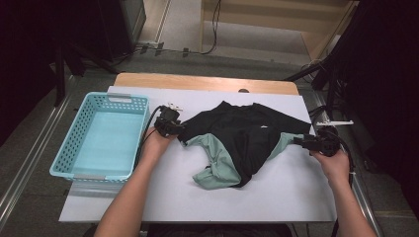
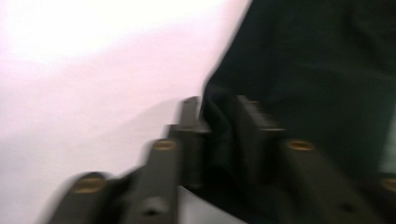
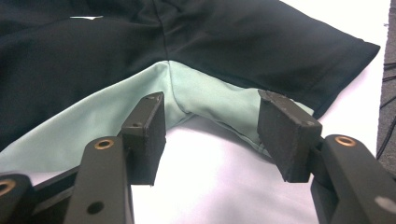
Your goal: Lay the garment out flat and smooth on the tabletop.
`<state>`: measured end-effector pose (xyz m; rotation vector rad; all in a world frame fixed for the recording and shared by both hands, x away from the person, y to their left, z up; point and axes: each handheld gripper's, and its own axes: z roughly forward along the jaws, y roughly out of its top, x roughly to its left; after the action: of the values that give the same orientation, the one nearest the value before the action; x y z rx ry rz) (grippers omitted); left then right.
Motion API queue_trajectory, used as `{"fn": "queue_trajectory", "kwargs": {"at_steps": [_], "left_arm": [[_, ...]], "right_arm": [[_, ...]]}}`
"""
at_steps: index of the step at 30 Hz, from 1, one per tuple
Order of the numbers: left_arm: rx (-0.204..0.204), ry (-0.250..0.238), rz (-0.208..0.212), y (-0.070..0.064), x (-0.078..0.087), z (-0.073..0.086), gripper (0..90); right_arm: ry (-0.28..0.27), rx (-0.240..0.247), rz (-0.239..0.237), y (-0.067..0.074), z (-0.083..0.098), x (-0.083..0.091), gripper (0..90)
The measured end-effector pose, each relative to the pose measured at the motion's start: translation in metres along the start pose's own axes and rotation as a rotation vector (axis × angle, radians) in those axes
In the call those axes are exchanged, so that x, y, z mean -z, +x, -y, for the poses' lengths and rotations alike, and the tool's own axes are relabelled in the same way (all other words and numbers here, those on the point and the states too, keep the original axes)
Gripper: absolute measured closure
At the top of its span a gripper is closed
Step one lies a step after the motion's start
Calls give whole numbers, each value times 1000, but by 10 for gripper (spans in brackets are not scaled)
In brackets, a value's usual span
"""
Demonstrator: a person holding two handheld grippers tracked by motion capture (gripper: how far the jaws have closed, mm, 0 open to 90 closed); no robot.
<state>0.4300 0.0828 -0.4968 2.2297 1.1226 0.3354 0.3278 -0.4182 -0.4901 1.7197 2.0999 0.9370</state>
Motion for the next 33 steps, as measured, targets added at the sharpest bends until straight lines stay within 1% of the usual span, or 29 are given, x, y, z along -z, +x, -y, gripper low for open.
{"fn": "queue_trajectory", "kwargs": {"at_steps": [1, 2, 4, 5, 6, 7, 8, 9, 10, 12, 13, 14, 15, 18, 20, 22, 23, 24, 25, 29, 31, 33], "left_arm": [[3, 10, 18, -2, 0, -1, 836], [7, 23, 21, -3, 0, -2, 873], [43, 43, 38, -1, 1, -4, 879], [61, 59, 35, 0, 3, -5, 882], [67, 51, 7, 2, 6, -6, 882], [82, 21, 3, 4, 11, -8, 883], [126, -16, 26, 7, 17, -10, 883], [156, -38, 46, 10, 23, -13, 883], [162, -52, 46, 10, 29, -15, 883], [152, -74, 24, 8, 37, -19, 882], [147, -77, 21, 7, 39, -21, 882], [152, -79, 23, 7, 41, -21, 882], [160, -72, 34, 8, 41, -21, 881], [159, -39, 35, 8, 38, -19, 879], [164, -35, 33, 9, 39, -17, 877], [180, -42, 37, 10, 42, -17, 875], [180, -42, 37, 10, 43, -16, 862], [177, -41, 28, 9, 44, -16, 847], [171, -39, 22, 8, 45, -16, 821], [168, -51, 41, 7, 49, -16, 747], [164, -68, 36, 7, 53, -17, 704], [168, -82, 43, 7, 57, -17, 646]], "right_arm": [[1, -1, -2, 1, 0, 0, 404], [2, 0, -3, 2, -1, -1, 404], [6, 10, -8, 4, -1, -2, 404], [8, 12, -13, 5, -1, -3, 404], [12, 22, -12, 6, -2, -4, 404], [10, 29, -16, 7, -2, -4, 404], [8, 36, -22, 8, -2, -5, 404], [13, 39, -21, 9, -2, -5, 404], [11, 42, -25, 9, -2, -5, 404], [13, 42, -25, 9, -2, -6, 404], [18, 42, -22, 9, -2, -6, 405], [19, 42, -20, 9, -2, -6, 405], [19, 44, -22, 10, -2, -6, 404], [15, 47, -25, 12, -2, -3, 405], [5, 47, -29, 14, -2, 0, 405], [-1, 53, -34, 17, -1, 4, 405], [-5, 53, -38, 19, -1, 6, 405], [-7, 59, -41, 20, -1, 8, 405], [-12, 56, -48, 22, -1, 9, 405], [-22, 57, -69, 30, 0, 14, 405], [-22, 72, -74, 34, 1, 16, 405], [-21, 80, -83, 39, 3, 19, 405]]}}
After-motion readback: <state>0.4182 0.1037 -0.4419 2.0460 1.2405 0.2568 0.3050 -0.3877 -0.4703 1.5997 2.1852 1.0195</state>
